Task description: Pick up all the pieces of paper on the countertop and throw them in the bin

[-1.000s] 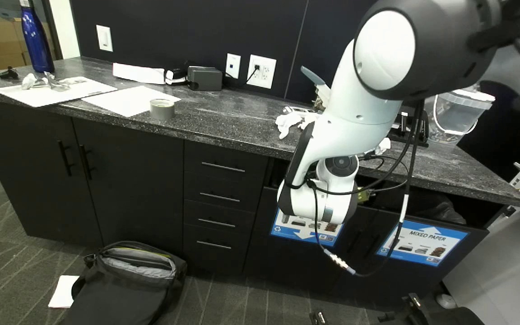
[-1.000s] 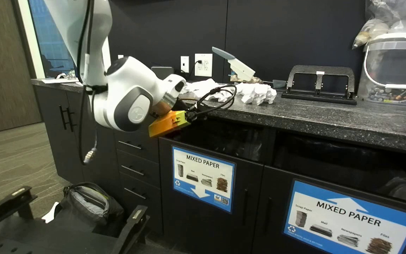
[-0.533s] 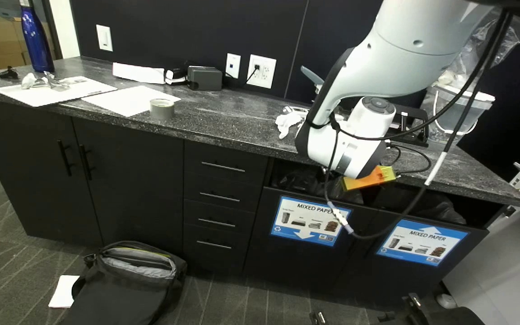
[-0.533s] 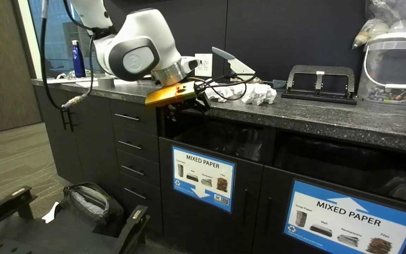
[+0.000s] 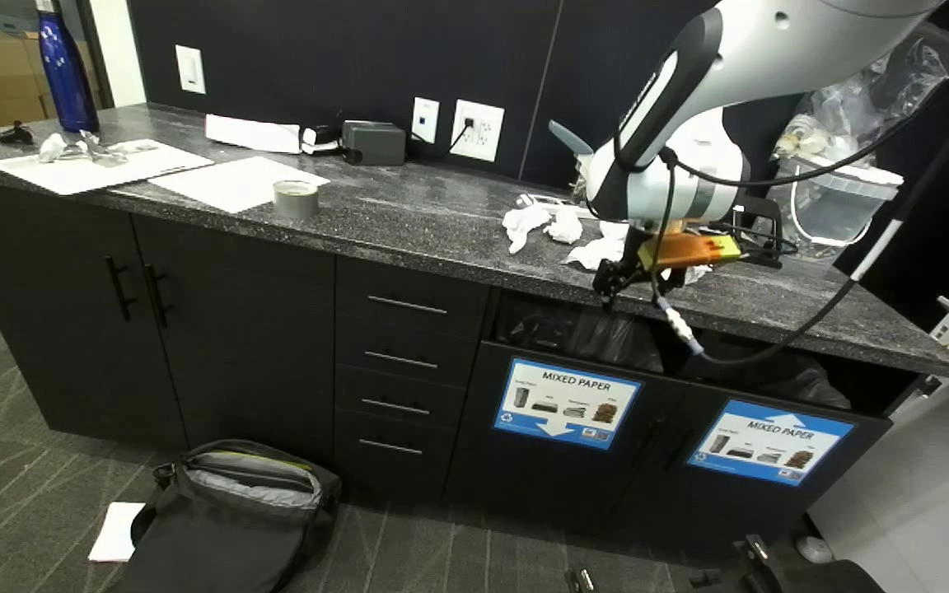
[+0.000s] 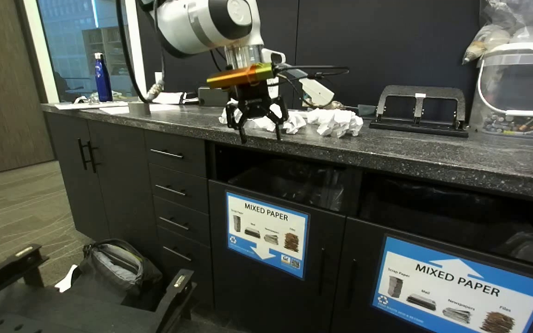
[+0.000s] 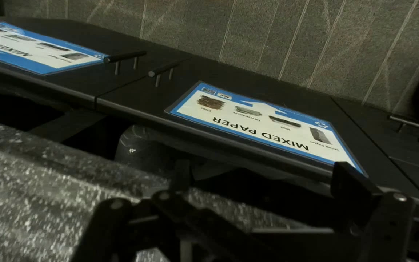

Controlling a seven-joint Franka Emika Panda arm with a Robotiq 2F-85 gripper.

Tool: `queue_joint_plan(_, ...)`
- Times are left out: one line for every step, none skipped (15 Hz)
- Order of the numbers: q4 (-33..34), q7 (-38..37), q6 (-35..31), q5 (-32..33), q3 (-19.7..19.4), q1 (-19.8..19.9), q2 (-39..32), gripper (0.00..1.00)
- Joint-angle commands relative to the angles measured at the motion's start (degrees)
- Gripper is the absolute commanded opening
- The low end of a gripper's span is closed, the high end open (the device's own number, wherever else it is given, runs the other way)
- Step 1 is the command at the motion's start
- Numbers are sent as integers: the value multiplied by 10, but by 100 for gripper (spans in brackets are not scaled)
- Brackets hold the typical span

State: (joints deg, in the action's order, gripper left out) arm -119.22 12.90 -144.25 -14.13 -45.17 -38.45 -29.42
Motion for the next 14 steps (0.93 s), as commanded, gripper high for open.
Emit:
queue_joint_plan(135,-121,142,123,116,120,41,100)
queue_joint_plan(177,-144,179,141,156,157,41,100)
queue_joint_plan(220,-167,213,155,195,189,36,100)
queue_joint_plan(258,-181,244,159,229,224,35,100)
queue_joint_plan(298,-202,267,159,259,253,26,100)
queue_joint_plan(336,-218,280,154,281,278,12,100)
queue_joint_plan(370,-238,285,156,294,301,-3,100)
queue_joint_plan(402,-253,294,157,305,321,-19,100)
queue_joint_plan(432,-267,301,153,315,341,-39,100)
queue_joint_plan(461,-279,301,159,316,358,-58,100)
queue_joint_plan(488,-289,309,160,318,374,-75,100)
queue_joint_plan(508,-303,307,159,318,389,-94,100)
queue_joint_plan(531,-313,313,156,317,403,-111,100)
queue_joint_plan(555,-315,325,150,318,421,-128,100)
